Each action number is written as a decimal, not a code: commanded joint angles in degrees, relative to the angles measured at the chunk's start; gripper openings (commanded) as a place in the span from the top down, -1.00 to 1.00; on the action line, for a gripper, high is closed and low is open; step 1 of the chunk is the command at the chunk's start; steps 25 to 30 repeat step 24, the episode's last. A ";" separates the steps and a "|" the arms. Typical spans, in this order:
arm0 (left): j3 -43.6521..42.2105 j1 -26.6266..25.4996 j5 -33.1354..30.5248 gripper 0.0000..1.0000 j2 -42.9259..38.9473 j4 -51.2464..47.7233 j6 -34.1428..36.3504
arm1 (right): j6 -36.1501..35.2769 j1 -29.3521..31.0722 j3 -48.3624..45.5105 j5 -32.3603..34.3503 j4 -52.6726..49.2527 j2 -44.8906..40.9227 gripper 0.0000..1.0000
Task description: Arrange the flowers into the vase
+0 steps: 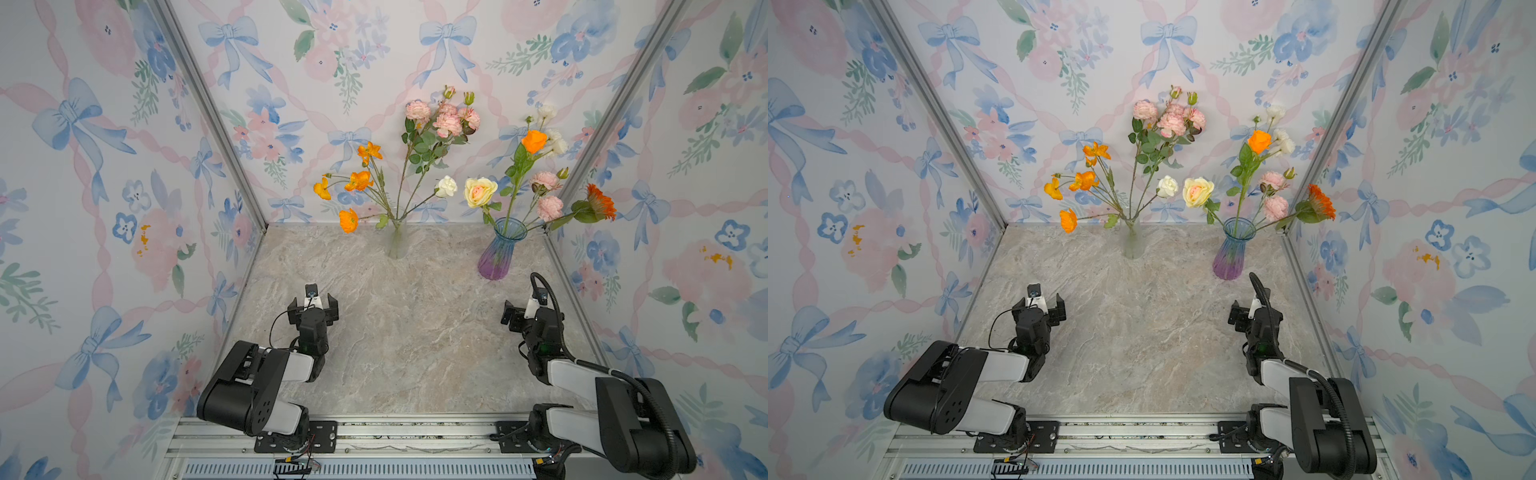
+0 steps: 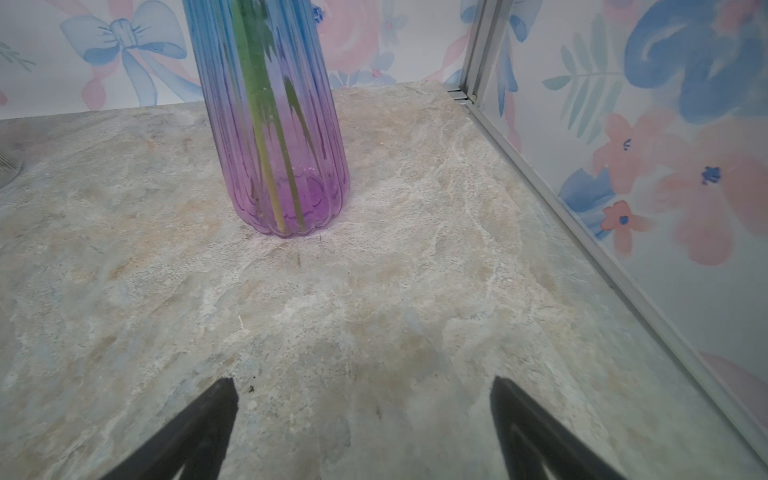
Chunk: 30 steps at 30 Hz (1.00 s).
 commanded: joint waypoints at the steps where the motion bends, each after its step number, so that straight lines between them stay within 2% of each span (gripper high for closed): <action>1: -3.98 4.20 10.21 -0.96 4.15 20.14 -0.16 | -0.88 -0.65 2.41 -7.46 15.28 8.13 -0.94; 3: -3.70 4.50 10.76 -0.96 2.82 16.99 -0.70 | -0.72 -0.78 3.03 -9.64 22.54 15.54 -0.94; 4: -3.31 4.50 11.19 -0.96 3.22 16.80 -0.53 | -0.85 -0.85 3.87 -11.19 22.93 16.62 -0.94; 6: -2.71 4.41 12.02 -0.96 3.56 16.56 0.12 | -2.67 -0.41 7.34 -11.40 10.41 13.41 -0.94; 7: -2.67 4.32 11.25 -0.96 3.47 16.21 0.01 | -3.35 0.98 8.77 -9.16 8.88 14.18 -0.94; 8: -2.49 4.30 9.75 -0.96 3.56 16.06 -0.43 | -3.78 1.91 9.58 -7.99 8.77 14.94 -0.94; 11: -1.81 1.71 -0.12 -0.96 4.18 15.91 -0.79 | -3.86 2.38 9.61 -6.31 7.88 14.51 -0.94; 30: -1.33 1.96 1.00 -0.96 3.67 14.02 -0.93 | -4.07 2.64 9.46 -5.61 8.05 14.42 -0.94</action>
